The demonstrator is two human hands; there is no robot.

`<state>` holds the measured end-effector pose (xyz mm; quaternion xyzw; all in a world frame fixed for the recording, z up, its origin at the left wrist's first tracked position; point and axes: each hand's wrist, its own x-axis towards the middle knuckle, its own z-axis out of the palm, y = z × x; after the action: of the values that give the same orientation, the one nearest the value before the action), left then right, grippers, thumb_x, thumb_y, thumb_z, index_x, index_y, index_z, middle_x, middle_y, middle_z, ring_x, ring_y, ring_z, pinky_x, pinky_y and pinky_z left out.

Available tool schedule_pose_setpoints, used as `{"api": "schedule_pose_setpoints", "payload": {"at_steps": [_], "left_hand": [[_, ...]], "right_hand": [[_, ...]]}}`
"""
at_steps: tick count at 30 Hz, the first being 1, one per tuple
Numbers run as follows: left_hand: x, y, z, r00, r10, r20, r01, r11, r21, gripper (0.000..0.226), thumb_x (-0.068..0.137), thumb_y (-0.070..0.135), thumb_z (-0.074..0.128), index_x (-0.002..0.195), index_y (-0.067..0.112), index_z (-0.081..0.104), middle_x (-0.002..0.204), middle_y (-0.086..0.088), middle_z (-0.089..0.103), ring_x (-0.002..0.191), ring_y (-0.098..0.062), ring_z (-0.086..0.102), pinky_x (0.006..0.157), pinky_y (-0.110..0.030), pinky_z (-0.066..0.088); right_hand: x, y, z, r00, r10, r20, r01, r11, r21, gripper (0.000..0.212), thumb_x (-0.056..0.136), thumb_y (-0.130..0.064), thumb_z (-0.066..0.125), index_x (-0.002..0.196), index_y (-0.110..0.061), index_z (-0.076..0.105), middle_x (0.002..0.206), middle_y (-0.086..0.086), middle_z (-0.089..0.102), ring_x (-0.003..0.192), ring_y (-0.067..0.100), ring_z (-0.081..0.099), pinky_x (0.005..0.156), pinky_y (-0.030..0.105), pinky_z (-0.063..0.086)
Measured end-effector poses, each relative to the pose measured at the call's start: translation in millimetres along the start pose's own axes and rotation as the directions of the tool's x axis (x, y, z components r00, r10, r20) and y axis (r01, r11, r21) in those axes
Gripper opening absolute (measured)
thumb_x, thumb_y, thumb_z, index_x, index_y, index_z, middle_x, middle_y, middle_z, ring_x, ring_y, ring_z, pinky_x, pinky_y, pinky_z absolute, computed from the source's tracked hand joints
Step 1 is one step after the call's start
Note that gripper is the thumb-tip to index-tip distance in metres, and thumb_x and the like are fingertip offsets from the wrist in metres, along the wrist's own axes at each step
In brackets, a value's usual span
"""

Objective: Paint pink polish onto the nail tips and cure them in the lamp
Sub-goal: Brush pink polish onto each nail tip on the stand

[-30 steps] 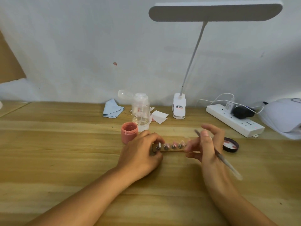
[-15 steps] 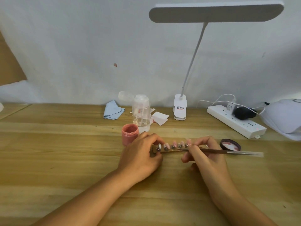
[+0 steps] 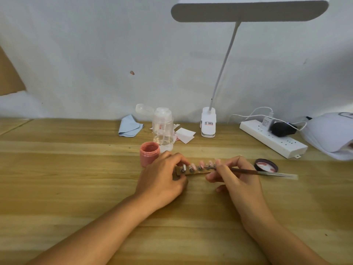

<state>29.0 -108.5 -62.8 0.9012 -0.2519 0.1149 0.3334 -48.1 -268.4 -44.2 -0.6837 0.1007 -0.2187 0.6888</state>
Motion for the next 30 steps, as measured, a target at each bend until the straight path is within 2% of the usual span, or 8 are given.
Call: {"api": "schedule_pose_setpoints", "payload": {"at_steps": [3,8,12,15,20,24,30], "left_hand": [[0.1,0.1,-1.0,1.0,-0.001,-0.001,0.001,1.0,-0.009,0.028,0.079,0.025,0.063,0.102,0.041,0.064,0.099,0.021,0.055,0.089,0.002,0.052,0.074,-0.027,0.046],[0.2,-0.9,-0.9,1.0,-0.01,0.007,0.01,0.999,-0.046,0.029,0.078,0.023,0.065,0.1,0.042,0.064,0.099,0.019,0.057,0.073,0.004,0.049,0.073,-0.028,0.046],[0.9,-0.3,-0.5,1.0,-0.009,0.008,0.01,0.998,-0.059,0.03,0.078,0.021,0.065,0.1,0.041,0.065,0.1,0.019,0.058,0.092,0.0,0.054,0.081,-0.033,0.05],[0.7,-1.5,0.5,1.0,-0.014,0.008,0.014,0.999,-0.049,0.029,0.078,0.023,0.065,0.1,0.042,0.065,0.099,0.02,0.057,0.088,0.002,0.053,0.075,-0.028,0.047],[0.7,-2.0,-0.9,1.0,-0.019,0.006,0.019,0.999,-0.031,0.028,0.078,0.024,0.066,0.1,0.042,0.064,0.099,0.02,0.058,0.081,0.002,0.051,0.07,-0.026,0.043],[-0.1,-1.3,-1.7,0.999,-0.036,0.002,0.036,0.999,-0.015,0.028,0.079,0.026,0.066,0.101,0.042,0.063,0.099,0.02,0.057,0.073,0.004,0.049,0.067,-0.025,0.041],[0.0,-1.0,-1.7,0.999,-0.043,0.014,0.043,0.999,-0.013,0.027,0.08,0.026,0.065,0.101,0.043,0.063,0.1,0.02,0.057,0.072,0.004,0.048,0.066,-0.026,0.04]], "right_hand": [[0.4,-2.0,-1.8,0.999,-0.008,-0.052,0.013,0.997,0.08,0.015,0.094,-0.014,0.06,0.086,-0.004,0.052,0.065,0.011,0.071,0.061,0.014,0.07,0.045,0.019,0.048],[0.2,-3.9,-4.8,0.994,0.0,-0.112,0.015,0.991,0.135,0.011,0.093,-0.013,0.06,0.091,-0.008,0.05,0.059,0.005,0.068,0.058,0.011,0.066,0.044,0.019,0.048],[-2.8,-8.7,-6.2,0.996,-0.006,-0.085,0.02,0.985,0.172,0.013,0.092,-0.019,0.062,0.093,-0.011,0.052,0.075,0.009,0.075,0.074,0.015,0.073,0.055,0.023,0.053],[-1.4,-8.5,-7.6,0.997,0.036,-0.075,-0.021,0.982,0.185,0.008,0.094,-0.013,0.059,0.093,-0.009,0.052,0.08,0.01,0.076,0.08,0.019,0.074,0.062,0.028,0.054],[0.5,-4.0,-2.7,0.998,0.041,-0.05,-0.036,0.995,0.088,0.017,0.092,-0.01,0.061,0.081,-0.011,0.048,0.065,0.011,0.072,0.063,0.017,0.072,0.047,0.018,0.049],[0.7,-1.7,-1.8,0.999,0.017,-0.033,-0.016,1.0,0.024,0.022,0.091,-0.011,0.062,0.075,-0.011,0.048,0.064,0.011,0.072,0.062,0.016,0.071,0.046,0.018,0.048],[0.1,-0.5,-1.2,1.0,0.012,0.011,-0.012,0.999,-0.053,0.024,0.094,-0.016,0.059,0.076,-0.01,0.045,0.064,0.009,0.072,0.065,0.017,0.072,0.048,0.018,0.048]]}}
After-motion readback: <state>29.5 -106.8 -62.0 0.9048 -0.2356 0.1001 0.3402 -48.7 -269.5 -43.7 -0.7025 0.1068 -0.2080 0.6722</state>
